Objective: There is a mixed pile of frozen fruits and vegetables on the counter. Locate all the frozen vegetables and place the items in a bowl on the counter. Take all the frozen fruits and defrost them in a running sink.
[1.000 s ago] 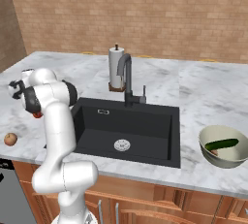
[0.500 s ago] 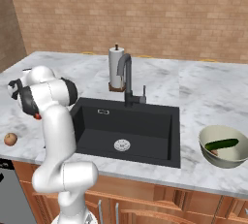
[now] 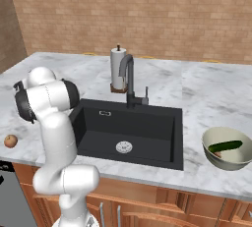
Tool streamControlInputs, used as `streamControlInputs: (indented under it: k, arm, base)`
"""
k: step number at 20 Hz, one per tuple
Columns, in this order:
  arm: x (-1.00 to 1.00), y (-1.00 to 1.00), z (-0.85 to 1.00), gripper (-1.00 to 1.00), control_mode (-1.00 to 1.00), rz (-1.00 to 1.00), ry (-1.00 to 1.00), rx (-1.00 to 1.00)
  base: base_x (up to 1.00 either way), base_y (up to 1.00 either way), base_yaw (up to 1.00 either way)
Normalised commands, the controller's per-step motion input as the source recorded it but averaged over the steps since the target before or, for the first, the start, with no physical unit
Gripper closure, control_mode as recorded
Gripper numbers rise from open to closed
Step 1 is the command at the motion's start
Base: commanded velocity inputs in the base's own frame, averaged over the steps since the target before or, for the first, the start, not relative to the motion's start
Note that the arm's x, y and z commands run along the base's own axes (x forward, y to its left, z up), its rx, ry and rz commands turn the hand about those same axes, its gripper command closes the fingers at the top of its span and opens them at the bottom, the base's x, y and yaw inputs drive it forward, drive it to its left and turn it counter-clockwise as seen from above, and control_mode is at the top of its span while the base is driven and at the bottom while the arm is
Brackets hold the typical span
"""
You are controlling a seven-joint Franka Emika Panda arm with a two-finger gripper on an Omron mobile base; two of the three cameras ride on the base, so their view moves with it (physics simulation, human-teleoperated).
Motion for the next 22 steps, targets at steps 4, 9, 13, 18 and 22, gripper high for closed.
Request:
streamControlInputs:
  k: [4, 9, 13, 18, 22]
  arm:
    - [0.0, -0.35, 0.34, 1.0, -1.0, -0.03, 0.04, 0.02]
    - [-0.01, -0.39, 0.27, 1.0, -1.0, -0.05, 0.07, 0.01]
    - [0.0, -0.49, 0.07, 1.0, -1.0, -0.07, 0.05, 0.0]
    - [0.02, -0.55, -0.12, 1.0, -1.0, -0.03, 0.01, 0.02]
    - [0.05, -0.57, -0.15, 1.0, -1.0, -0.01, 0.01, 0.03]
  base:
    - [0.0, 0.0, 0.0]
    - [0.0, 0.0, 0.0]
    - [0.0, 0.0, 0.0]
    - [0.0, 0.0, 0.0]
    - [0.0, 0.0, 0.0]
